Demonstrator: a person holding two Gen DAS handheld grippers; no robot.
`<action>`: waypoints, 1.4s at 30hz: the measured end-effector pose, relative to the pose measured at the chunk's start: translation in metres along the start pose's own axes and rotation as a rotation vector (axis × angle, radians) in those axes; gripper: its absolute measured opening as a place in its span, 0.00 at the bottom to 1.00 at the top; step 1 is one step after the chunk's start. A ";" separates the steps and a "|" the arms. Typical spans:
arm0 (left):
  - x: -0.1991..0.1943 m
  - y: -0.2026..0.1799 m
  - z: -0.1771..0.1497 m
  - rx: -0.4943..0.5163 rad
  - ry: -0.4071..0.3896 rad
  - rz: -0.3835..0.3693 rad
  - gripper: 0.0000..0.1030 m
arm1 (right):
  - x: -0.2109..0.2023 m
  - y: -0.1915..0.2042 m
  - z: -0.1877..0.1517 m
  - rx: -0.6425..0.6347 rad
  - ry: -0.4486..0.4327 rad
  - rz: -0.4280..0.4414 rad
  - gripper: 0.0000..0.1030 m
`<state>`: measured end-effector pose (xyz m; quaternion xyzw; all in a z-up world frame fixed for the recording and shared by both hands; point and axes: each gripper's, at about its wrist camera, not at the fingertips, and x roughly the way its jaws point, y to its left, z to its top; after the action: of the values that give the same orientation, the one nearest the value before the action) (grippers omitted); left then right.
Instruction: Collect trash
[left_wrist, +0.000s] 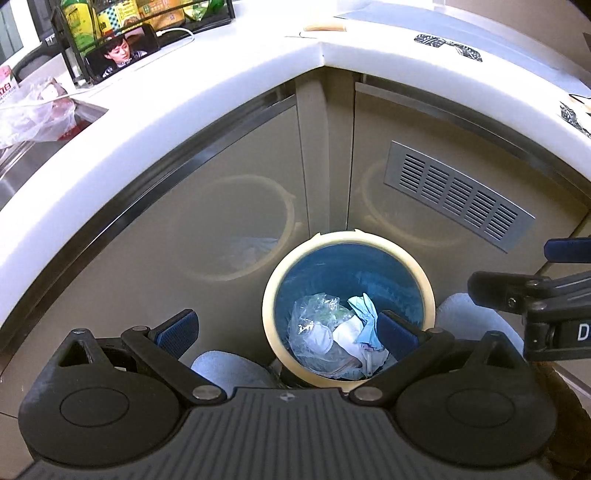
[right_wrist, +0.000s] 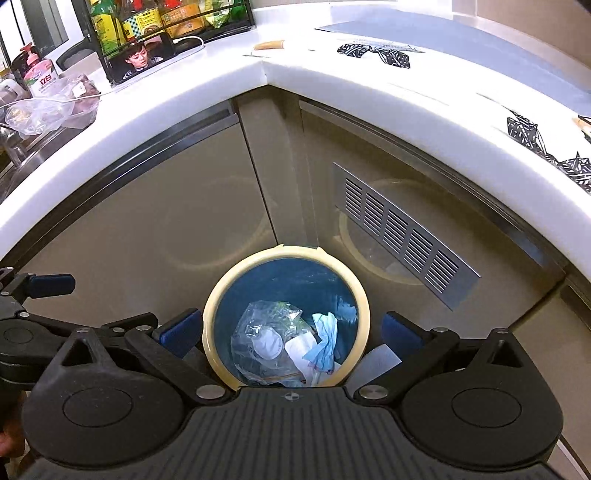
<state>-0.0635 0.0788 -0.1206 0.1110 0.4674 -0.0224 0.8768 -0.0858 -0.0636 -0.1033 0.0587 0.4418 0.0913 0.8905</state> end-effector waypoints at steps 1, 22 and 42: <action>-0.002 -0.001 -0.001 0.005 -0.001 0.004 1.00 | -0.001 0.000 0.000 -0.001 -0.001 -0.001 1.00; 0.006 -0.003 -0.004 0.047 0.063 0.045 1.00 | 0.000 0.001 -0.002 0.004 0.015 -0.006 1.00; 0.031 0.005 -0.001 -0.037 0.188 -0.018 0.99 | 0.026 -0.002 -0.002 0.028 0.103 -0.049 1.00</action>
<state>-0.0467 0.0859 -0.1456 0.0921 0.5490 -0.0111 0.8306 -0.0721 -0.0595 -0.1247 0.0557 0.4897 0.0664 0.8676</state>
